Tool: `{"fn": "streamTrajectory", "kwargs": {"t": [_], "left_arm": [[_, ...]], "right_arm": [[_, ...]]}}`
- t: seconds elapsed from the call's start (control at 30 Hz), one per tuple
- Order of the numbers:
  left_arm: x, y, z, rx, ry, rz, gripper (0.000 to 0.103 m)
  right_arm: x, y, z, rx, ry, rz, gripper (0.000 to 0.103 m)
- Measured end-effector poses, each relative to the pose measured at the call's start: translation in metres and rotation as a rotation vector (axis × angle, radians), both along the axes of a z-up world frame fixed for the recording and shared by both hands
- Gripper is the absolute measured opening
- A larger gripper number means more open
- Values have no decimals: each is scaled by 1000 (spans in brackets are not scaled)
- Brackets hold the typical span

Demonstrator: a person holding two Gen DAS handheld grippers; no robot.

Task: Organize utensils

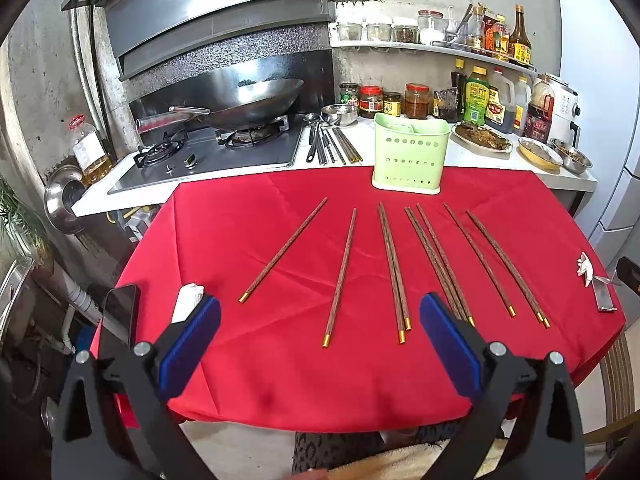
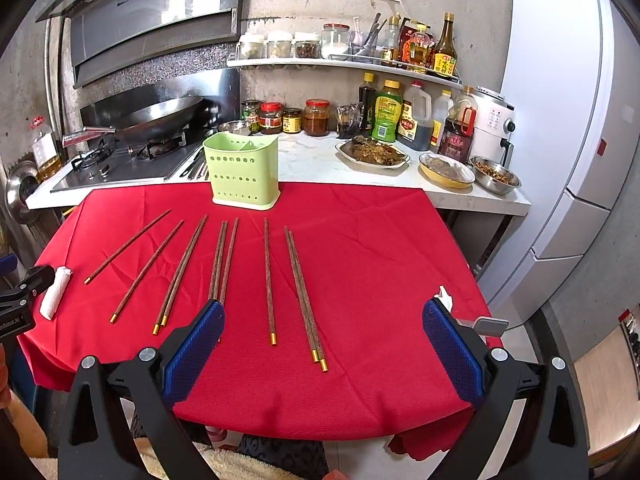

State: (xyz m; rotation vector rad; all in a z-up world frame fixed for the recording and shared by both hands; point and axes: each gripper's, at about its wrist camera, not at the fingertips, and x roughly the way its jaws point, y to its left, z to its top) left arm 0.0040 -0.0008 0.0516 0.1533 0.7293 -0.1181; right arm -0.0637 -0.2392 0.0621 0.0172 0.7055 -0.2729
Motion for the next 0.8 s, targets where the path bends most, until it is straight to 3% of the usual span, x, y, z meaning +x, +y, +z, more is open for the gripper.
{"fn": "streamTrajectory", "kwargs": {"t": [0.8], "left_arm": [[1, -1, 2, 4, -4, -7, 97]], "right_arm": [[1, -1, -1, 0, -1, -3, 97]]}}
